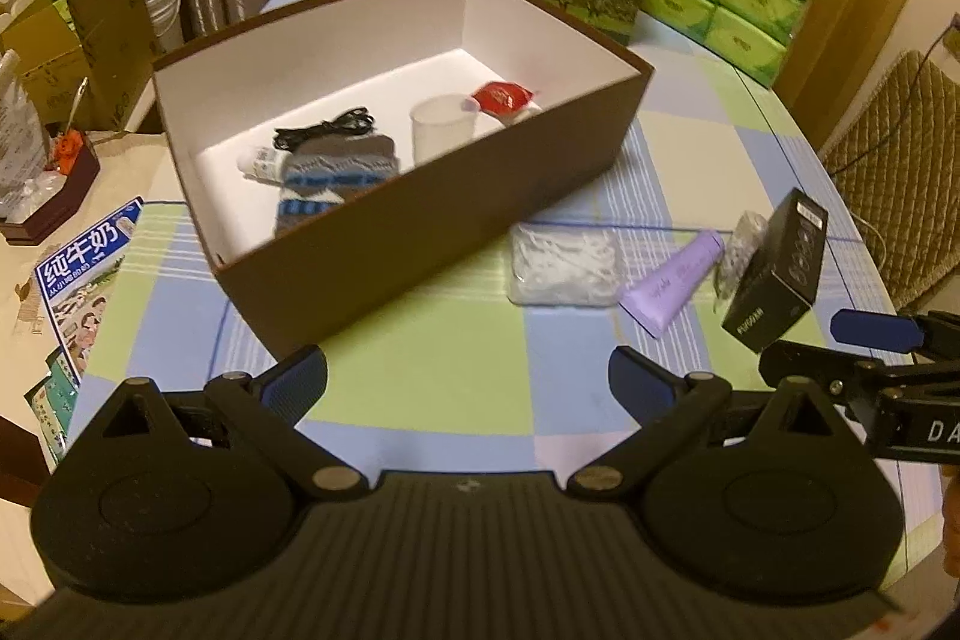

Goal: Organize objects
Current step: 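Withdraw both open tools from the box back over the table, then grasp black product box with right tool while left tool grasps clear floss case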

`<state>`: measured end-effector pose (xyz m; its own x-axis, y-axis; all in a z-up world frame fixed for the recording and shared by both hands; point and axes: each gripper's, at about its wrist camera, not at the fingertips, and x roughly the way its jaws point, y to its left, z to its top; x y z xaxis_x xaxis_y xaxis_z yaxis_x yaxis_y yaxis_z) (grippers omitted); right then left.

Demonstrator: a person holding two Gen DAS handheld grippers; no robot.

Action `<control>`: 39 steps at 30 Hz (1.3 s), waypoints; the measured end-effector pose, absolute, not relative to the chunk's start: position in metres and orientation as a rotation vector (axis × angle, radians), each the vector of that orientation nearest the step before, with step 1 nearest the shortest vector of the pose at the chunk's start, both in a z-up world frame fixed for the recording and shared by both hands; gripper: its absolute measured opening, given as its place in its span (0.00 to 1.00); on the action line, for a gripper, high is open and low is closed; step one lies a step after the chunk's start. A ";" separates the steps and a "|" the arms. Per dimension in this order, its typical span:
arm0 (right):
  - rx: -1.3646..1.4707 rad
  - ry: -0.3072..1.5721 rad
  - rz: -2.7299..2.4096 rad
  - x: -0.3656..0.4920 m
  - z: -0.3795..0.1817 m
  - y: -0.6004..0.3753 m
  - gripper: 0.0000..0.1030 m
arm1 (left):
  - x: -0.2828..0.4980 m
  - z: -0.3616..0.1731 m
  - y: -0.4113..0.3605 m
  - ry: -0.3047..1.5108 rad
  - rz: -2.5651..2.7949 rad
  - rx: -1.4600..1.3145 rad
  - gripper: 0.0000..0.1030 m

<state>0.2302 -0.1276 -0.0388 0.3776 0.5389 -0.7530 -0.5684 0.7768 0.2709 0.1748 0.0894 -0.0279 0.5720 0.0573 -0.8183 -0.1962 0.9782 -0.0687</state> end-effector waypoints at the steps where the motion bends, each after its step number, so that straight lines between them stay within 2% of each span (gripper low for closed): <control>1: -0.033 0.956 0.700 0.230 -0.041 -0.131 0.80 | 0.175 -0.030 0.087 0.956 0.145 -0.157 0.96; 16: -0.003 0.933 0.465 0.266 -0.061 -0.154 0.80 | 0.191 -0.061 0.071 0.958 0.138 -0.143 0.96; 23: -0.019 0.928 0.423 0.290 -0.072 -0.142 0.68 | 0.207 -0.080 0.073 0.980 0.148 -0.142 0.96; 30: -0.018 0.936 0.374 0.312 -0.084 -0.133 0.62 | 0.223 -0.093 0.073 0.998 0.142 -0.137 0.96; 39: -0.059 0.946 0.386 0.318 -0.085 -0.150 0.50 | 0.245 -0.103 0.066 0.999 0.108 -0.121 0.96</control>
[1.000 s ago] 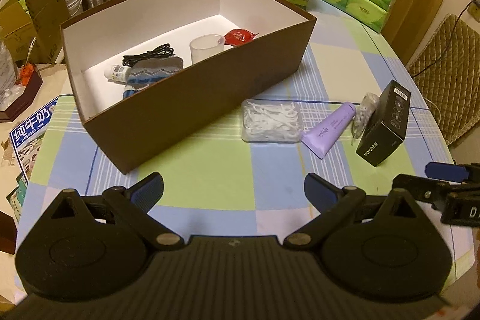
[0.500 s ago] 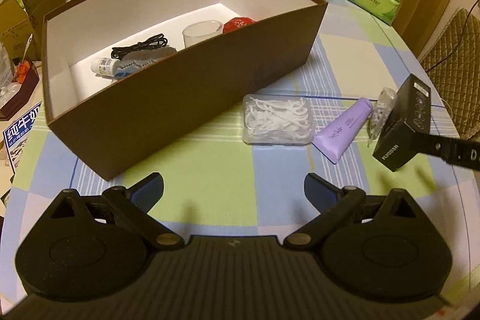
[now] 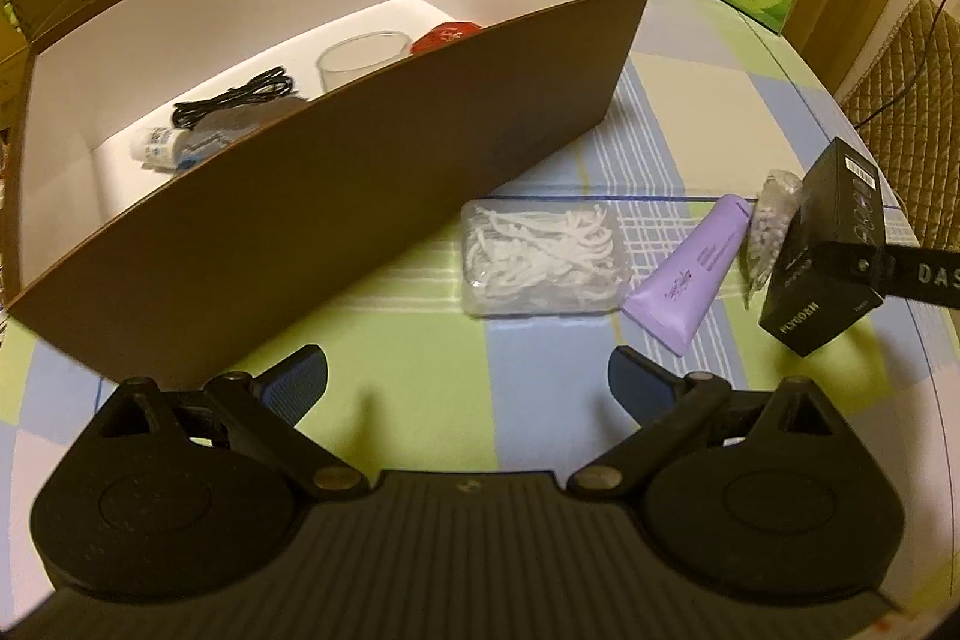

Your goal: Organize objects

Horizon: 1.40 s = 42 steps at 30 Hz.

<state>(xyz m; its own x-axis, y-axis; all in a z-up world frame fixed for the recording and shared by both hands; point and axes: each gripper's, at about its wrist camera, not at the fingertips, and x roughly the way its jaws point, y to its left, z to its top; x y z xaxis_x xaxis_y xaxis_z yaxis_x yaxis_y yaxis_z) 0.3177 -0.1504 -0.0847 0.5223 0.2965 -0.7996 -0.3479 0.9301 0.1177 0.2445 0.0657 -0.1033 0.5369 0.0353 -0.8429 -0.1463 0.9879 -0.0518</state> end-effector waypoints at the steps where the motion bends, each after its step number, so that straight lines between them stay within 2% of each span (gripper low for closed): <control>1: -0.058 0.950 0.388 0.318 -0.084 -0.154 0.48 | 0.247 -0.105 0.064 0.999 0.103 -0.120 0.96; 12: -0.060 0.977 0.315 0.329 -0.081 -0.192 0.47 | 0.285 -0.128 0.050 0.993 0.066 -0.122 0.96; 23: -0.169 0.971 0.334 0.358 -0.095 -0.174 0.50 | 0.313 -0.144 0.040 0.974 0.089 -0.085 0.93; 24: -0.184 0.974 0.339 0.360 -0.098 -0.173 0.49 | 0.315 -0.144 0.040 0.966 0.086 -0.077 0.91; 25: -0.195 0.974 0.351 0.362 -0.100 -0.171 0.43 | 0.316 -0.145 0.040 0.960 0.079 -0.072 0.86; 26: -0.203 0.970 0.366 0.363 -0.101 -0.170 0.41 | 0.317 -0.146 0.040 0.959 0.072 -0.070 0.86; 42: -0.381 0.898 0.741 0.336 -0.109 -0.133 0.40 | 0.259 -0.139 0.070 0.994 0.153 -0.072 0.86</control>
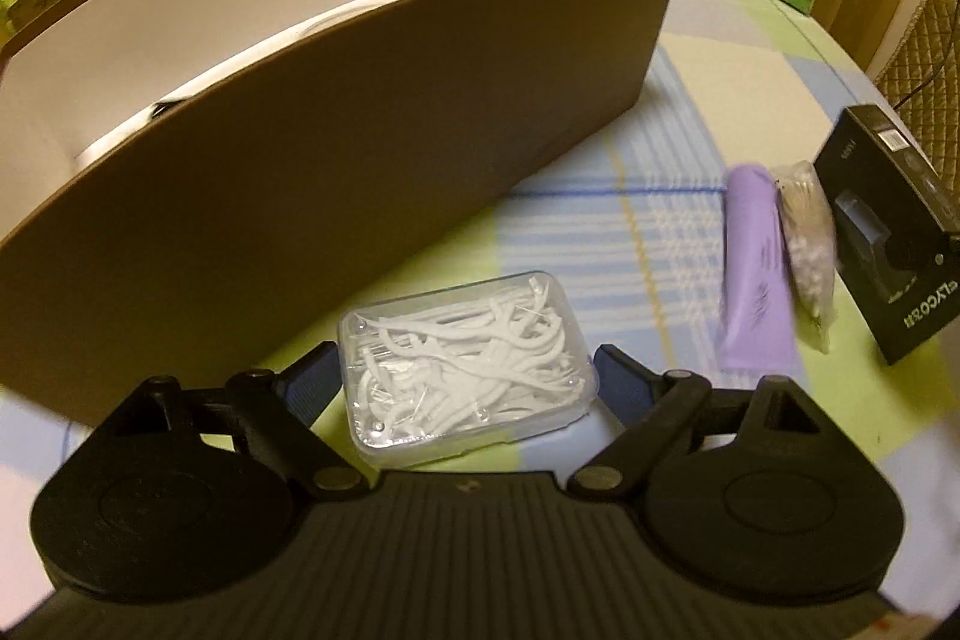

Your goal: Organize objects

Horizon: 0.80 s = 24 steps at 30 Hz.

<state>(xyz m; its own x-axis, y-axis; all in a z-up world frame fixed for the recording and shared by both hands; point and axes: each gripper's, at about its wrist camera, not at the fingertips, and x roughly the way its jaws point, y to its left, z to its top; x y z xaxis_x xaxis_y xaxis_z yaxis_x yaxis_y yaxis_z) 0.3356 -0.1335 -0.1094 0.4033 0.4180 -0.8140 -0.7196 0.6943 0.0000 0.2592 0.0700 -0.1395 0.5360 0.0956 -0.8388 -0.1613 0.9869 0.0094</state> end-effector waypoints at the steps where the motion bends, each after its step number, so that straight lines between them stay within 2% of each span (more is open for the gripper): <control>1: -0.388 0.893 0.762 0.331 -0.111 -0.129 0.40 | 0.253 -0.139 0.072 0.996 0.159 -0.076 0.86; 10: -0.373 0.908 0.955 0.283 -0.116 -0.111 0.40 | 0.199 -0.134 0.091 1.021 0.207 -0.094 0.86; 18: -0.344 0.977 0.866 0.262 -0.113 -0.133 0.40 | 0.150 -0.130 0.099 1.040 0.225 -0.113 0.86; 24: -0.355 0.975 0.824 0.251 -0.107 -0.142 0.41 | 0.143 -0.130 0.102 1.043 0.245 -0.139 0.86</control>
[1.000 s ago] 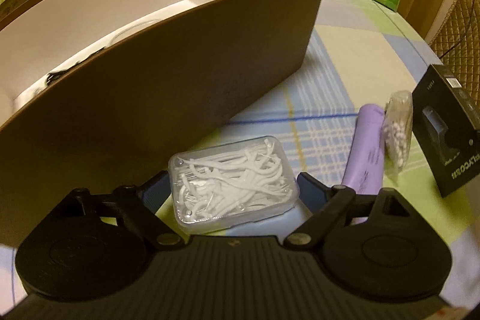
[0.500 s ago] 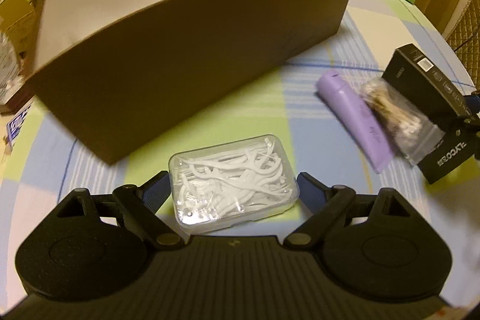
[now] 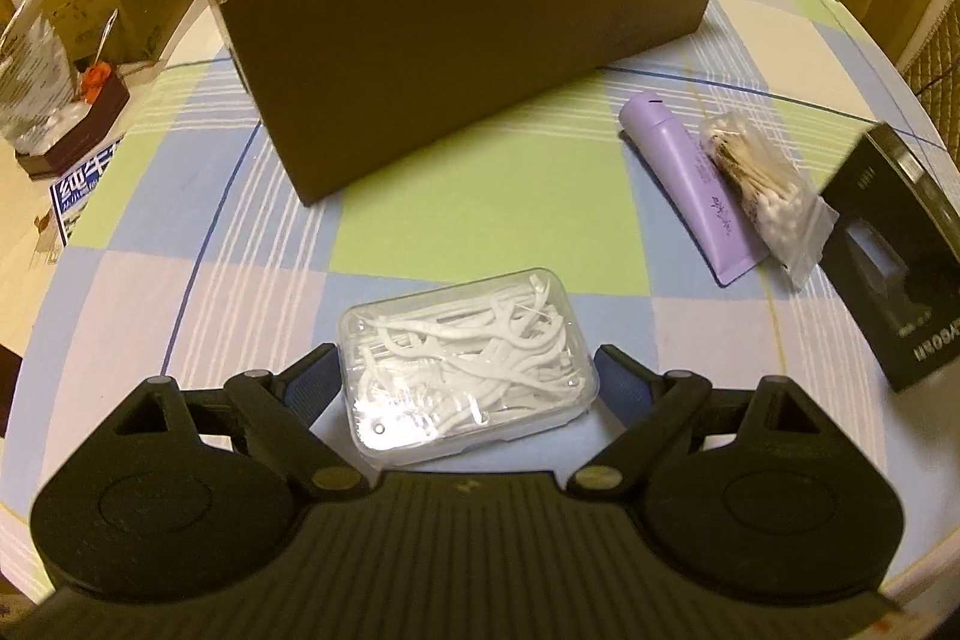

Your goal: Organize objects

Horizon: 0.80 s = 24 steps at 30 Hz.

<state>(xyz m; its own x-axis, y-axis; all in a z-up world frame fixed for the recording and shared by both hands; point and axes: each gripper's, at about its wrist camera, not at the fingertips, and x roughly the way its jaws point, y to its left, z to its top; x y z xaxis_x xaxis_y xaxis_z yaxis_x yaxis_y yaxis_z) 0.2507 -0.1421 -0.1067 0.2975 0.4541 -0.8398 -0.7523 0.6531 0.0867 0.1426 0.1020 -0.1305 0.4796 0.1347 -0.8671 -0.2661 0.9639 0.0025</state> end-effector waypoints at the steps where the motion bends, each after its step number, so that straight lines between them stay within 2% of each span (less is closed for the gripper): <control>1: -0.349 0.975 0.819 0.251 -0.106 -0.142 0.42 | 0.144 -0.132 0.103 1.046 0.250 -0.148 0.86; 5: -0.366 0.958 0.786 0.251 -0.106 -0.136 0.52 | 0.152 -0.138 0.105 1.061 0.267 -0.173 0.86; 12: -0.370 0.956 0.777 0.259 -0.109 -0.128 0.54 | 0.155 -0.138 0.102 1.059 0.272 -0.134 0.84; 13: -0.374 0.957 0.778 0.259 -0.109 -0.127 0.53 | 0.155 -0.138 0.102 1.063 0.272 -0.131 0.84; 15: -0.376 0.963 0.794 0.258 -0.110 -0.126 0.41 | 0.156 -0.137 0.101 1.075 0.270 -0.125 0.84; 24: -0.404 0.959 0.801 0.254 -0.111 -0.124 0.40 | 0.152 -0.123 0.100 1.060 0.250 -0.115 0.84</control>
